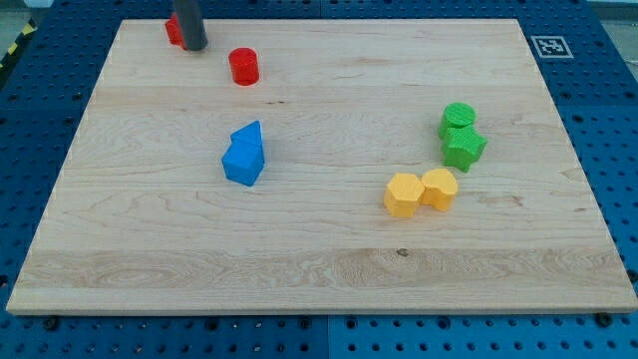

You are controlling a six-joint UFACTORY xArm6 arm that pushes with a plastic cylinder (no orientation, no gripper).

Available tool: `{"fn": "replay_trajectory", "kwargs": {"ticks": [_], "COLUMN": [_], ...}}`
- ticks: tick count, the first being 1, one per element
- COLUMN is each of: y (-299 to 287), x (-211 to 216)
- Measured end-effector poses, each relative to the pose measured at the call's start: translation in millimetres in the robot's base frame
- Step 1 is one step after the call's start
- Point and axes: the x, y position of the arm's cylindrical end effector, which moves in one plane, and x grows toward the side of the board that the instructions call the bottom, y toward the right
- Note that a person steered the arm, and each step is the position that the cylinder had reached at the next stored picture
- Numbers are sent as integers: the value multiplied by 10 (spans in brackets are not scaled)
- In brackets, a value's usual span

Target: Move the red circle closer to red star

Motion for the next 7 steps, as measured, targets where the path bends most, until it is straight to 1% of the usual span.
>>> {"fn": "replay_trajectory", "kwargs": {"ticks": [1,2,4,5,6,7], "y": [23,351,1399,1630,1630,1625], "x": [-18,-18,-11,273,814,1021]}}
